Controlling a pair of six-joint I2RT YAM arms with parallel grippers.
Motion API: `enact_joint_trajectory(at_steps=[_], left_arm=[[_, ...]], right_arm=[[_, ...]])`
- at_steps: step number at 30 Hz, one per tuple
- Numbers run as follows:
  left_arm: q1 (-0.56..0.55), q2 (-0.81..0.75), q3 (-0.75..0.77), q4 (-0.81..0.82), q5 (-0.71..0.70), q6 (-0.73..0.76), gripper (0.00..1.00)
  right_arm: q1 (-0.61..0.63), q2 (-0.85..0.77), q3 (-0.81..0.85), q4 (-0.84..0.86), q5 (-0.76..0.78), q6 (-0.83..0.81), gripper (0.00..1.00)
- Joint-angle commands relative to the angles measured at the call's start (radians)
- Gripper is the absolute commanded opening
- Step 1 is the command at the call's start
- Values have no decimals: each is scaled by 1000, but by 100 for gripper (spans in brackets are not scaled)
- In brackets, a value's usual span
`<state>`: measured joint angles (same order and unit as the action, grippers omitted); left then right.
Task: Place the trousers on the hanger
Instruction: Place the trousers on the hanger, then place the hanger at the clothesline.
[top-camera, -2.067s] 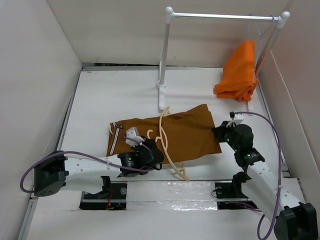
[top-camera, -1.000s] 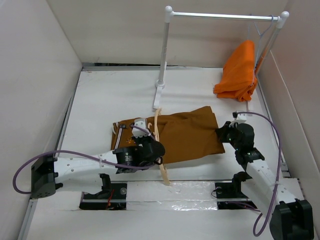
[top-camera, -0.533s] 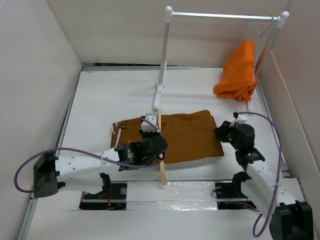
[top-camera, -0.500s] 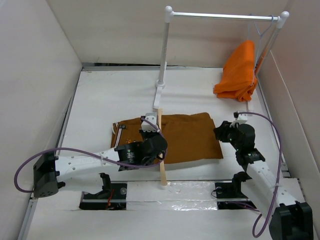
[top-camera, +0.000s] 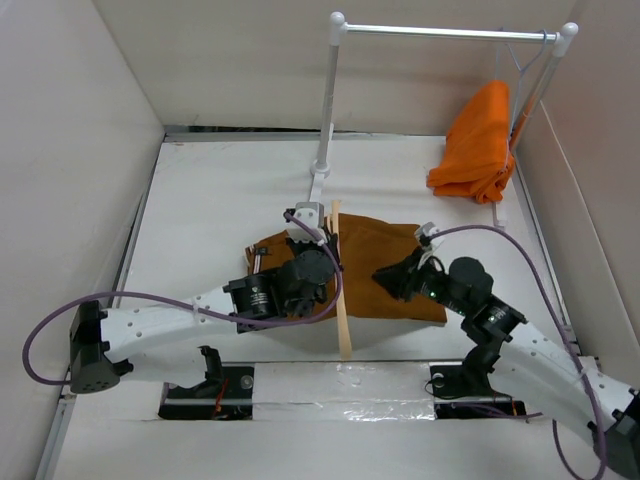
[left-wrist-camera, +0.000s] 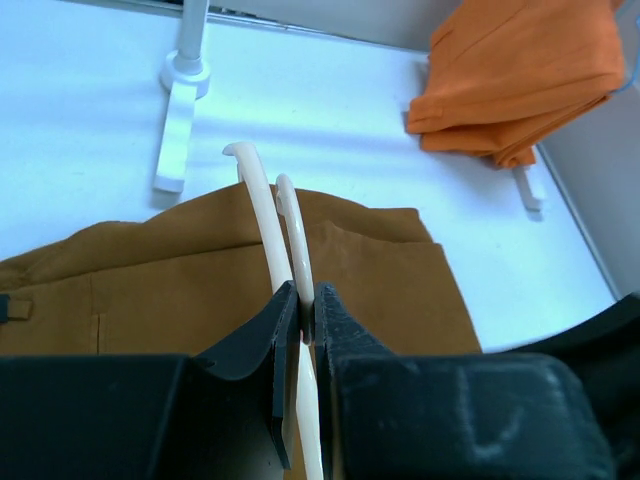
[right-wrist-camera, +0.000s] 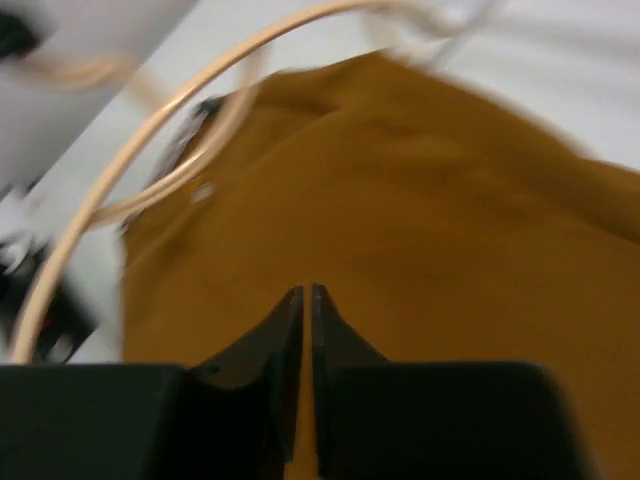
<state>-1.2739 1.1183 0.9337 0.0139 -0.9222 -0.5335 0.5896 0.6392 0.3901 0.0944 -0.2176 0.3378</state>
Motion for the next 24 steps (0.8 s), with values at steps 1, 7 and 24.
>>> enact_joint_trajectory(at_steps=[1,7,24], left_arm=[[2,18,129,146,11,33,0],[2,25,145,190,43,58,0],[2,24,140,264,72,86,0]], right_arm=[[212,33,79,116,77,72,32],[364,143,113,212,150,141,74],[409,274,93,342,167,231,41]])
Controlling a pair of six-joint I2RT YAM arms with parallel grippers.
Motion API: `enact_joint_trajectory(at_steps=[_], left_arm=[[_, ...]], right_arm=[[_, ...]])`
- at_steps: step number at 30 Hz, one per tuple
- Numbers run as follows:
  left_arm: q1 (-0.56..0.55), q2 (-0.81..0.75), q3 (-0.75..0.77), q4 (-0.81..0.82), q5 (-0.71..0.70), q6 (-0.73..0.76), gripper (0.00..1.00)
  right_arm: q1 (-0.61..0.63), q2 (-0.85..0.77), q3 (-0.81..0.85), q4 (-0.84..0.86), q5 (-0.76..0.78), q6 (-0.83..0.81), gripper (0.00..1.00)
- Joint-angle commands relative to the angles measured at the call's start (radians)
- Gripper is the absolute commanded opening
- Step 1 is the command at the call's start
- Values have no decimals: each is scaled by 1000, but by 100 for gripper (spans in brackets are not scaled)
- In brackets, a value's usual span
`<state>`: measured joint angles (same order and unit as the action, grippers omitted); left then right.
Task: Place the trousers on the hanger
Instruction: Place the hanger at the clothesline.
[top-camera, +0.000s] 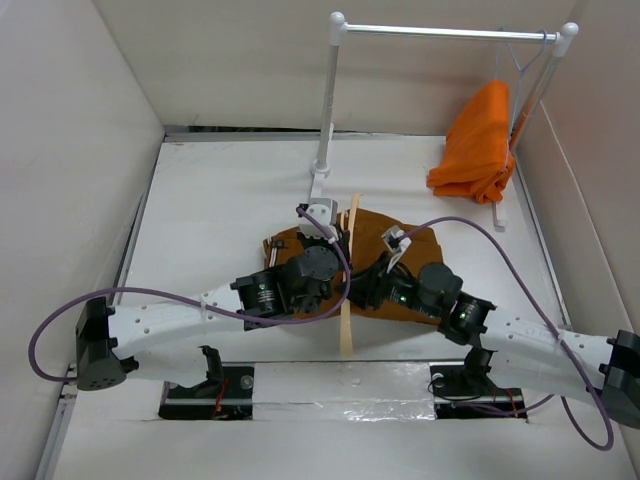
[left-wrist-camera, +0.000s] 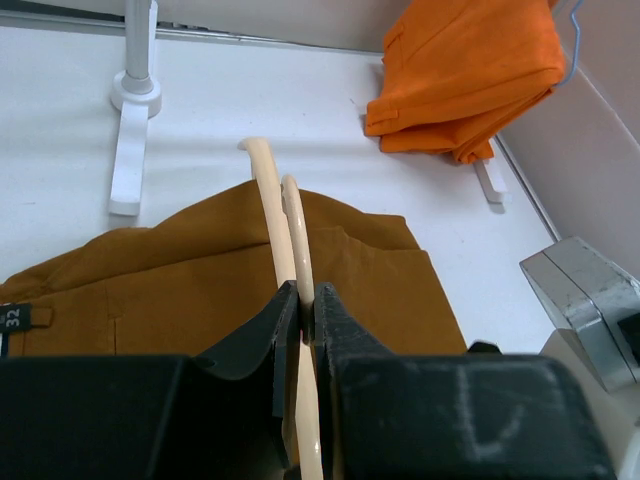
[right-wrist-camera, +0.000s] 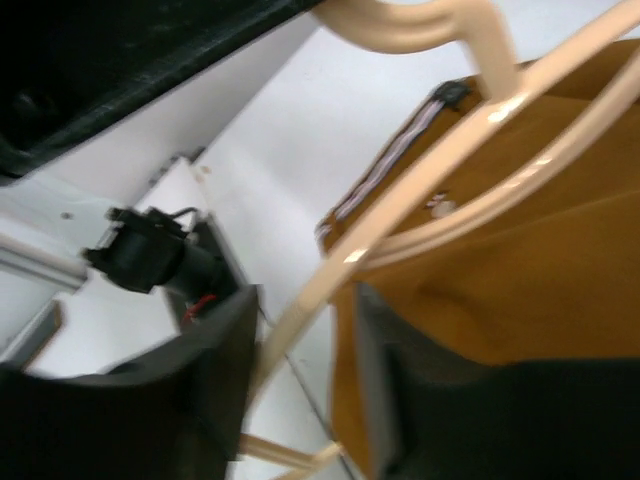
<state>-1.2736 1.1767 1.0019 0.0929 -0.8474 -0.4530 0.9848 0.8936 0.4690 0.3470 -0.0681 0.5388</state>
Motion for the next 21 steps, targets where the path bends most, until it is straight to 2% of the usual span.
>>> enact_joint_trajectory(at_steps=[1,3,6,9,11,13,15,16,18,19,21], left_arm=[[2,-31,87,186,-8,10,0],[2,-23,86,215,-5,17,0],[2,1,93,255,1,33,0],[2,32,124,277,4,39,0],[13,46,141,324,39,59,0],[40,98,217,294,95,71,1],[40,121,268,286,110,88,9],[40,127,309,291,119,123,20],[40,144,348,301,142,158,34],[40,146,398,294,140,187,47],[40,143,441,252,145,206,55]], right_arm=[[24,22,13,99,25,36,37],[25,27,13,115,24,39,29],[35,10,11,141,34,67,12],[35,1,11,156,25,84,2],[35,-18,11,162,28,101,0],[35,-53,11,188,40,153,0],[35,-73,29,201,54,164,0],[35,-84,49,189,62,162,0],[35,-110,123,129,122,150,0],[35,-111,147,116,140,142,0],[25,-99,200,81,183,115,0]])
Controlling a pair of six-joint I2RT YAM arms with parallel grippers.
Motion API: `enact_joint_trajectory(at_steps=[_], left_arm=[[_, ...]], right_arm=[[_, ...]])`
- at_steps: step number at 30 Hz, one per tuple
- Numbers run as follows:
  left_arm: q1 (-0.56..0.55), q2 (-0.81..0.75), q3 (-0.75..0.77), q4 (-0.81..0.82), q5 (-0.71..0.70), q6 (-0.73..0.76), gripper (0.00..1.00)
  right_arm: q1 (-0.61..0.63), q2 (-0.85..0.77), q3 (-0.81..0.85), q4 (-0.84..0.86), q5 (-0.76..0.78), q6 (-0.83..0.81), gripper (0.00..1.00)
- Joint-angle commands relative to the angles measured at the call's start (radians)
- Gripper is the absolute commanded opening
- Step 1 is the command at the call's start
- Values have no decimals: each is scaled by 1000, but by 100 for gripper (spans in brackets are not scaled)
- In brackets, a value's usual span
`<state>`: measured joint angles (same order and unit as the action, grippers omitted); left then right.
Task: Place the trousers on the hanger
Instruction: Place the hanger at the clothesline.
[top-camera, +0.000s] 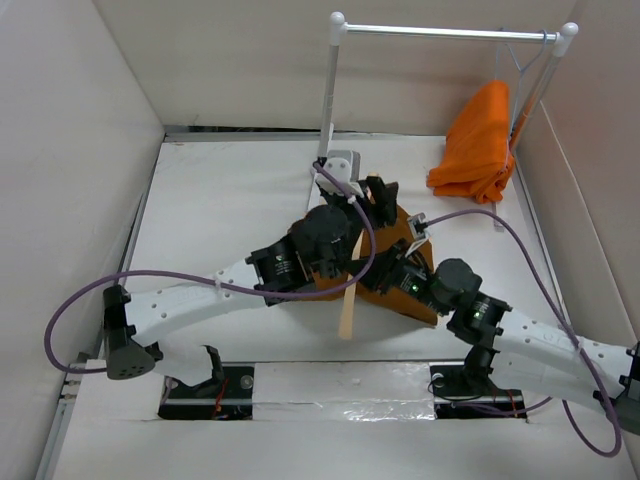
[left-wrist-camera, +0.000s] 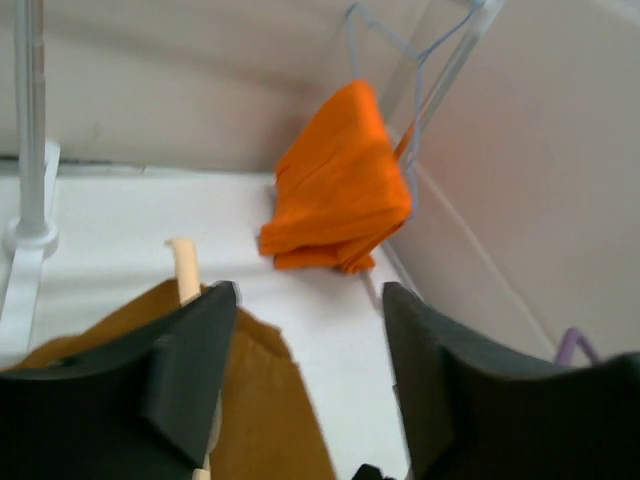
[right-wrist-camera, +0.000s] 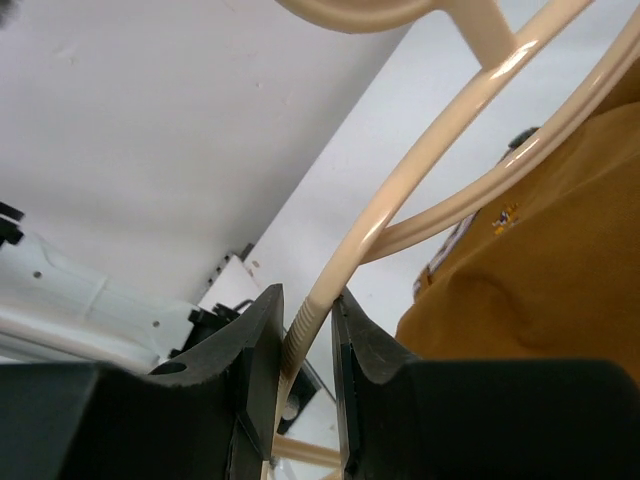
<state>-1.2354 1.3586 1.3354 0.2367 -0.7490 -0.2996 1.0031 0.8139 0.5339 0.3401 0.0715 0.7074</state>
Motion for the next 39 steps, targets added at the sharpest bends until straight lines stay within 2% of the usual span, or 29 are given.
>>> enact_joint_trajectory(at_steps=[1,3,4,7,10,14,17,22,31,34,39], left_arm=[[2,-47,129,99,48,57,62],[2,-93,124,116,36,71,69],[2,-111,105,127,27,79,76],[2,-203,56,153,-6,89,81],[2,-294,5,193,-36,99,81],[2,-363,-88,167,-64,73,79],[2,-378,-142,120,-102,41,78],[2,-411,-276,98,-105,-38,78],[2,-613,-502,38,-138,-197,77],[2,-671,-585,13,-116,-260,76],[2,-751,-706,-103,-133,-384,76]], right_arm=[[-7,-12,187,83,37,-66,0],[-49,13,231,66,28,-75,0],[-66,19,260,71,24,-75,0],[-148,59,305,73,4,-75,0],[-248,111,371,79,-53,-52,0],[-363,214,503,91,-192,-48,0],[-412,310,658,30,-202,-77,0],[-500,455,874,-49,-271,-95,0],[-655,663,1084,-81,-404,-60,0],[-705,729,1186,-85,-501,-45,0],[-765,809,1299,-127,-575,-71,0]])
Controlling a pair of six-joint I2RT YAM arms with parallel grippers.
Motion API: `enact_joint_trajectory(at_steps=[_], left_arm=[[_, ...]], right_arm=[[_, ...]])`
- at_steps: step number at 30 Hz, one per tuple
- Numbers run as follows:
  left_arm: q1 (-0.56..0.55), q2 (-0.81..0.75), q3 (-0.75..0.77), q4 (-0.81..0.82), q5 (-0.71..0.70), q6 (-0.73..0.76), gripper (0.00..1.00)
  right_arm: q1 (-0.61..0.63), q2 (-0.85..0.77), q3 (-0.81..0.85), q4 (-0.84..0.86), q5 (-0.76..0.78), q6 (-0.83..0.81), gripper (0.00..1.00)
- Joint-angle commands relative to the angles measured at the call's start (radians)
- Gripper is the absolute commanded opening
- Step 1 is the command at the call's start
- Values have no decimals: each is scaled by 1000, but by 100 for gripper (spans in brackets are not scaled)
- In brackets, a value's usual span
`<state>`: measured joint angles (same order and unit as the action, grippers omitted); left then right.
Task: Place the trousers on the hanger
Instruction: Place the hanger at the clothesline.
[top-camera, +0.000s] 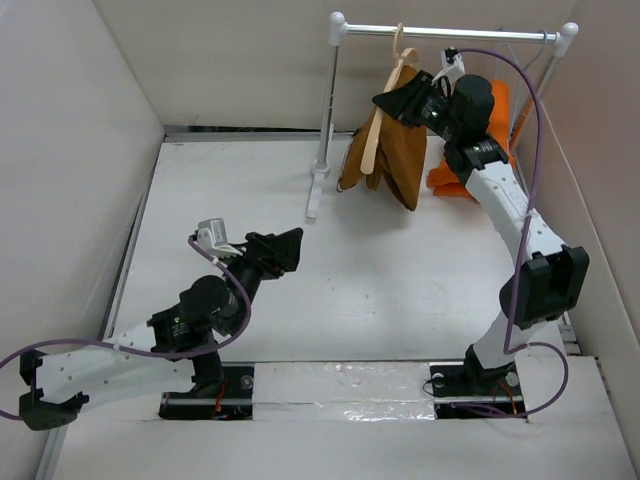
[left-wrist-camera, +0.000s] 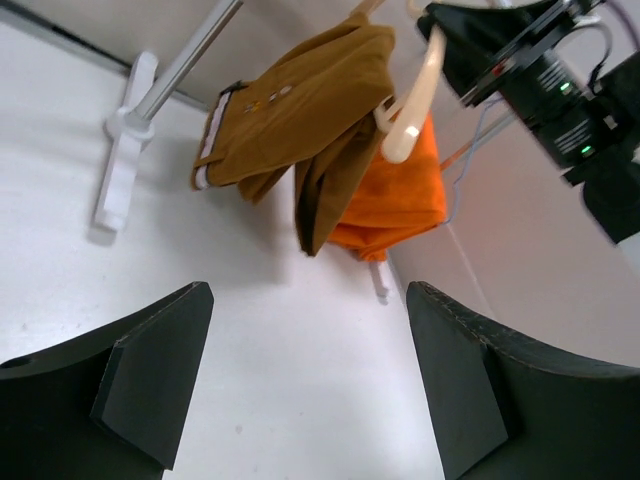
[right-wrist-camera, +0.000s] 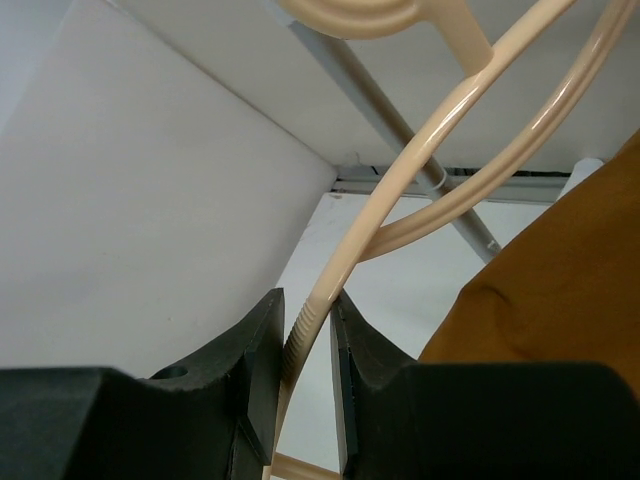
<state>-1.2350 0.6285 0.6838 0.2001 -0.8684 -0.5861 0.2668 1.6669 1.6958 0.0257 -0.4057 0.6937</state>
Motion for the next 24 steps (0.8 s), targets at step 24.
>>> enact_joint_trajectory(at_steps=[24], left_arm=[[2,0,-133,-65,-11,-132,76]], right_arm=[[-152,63,219,146,-145,-49,0]])
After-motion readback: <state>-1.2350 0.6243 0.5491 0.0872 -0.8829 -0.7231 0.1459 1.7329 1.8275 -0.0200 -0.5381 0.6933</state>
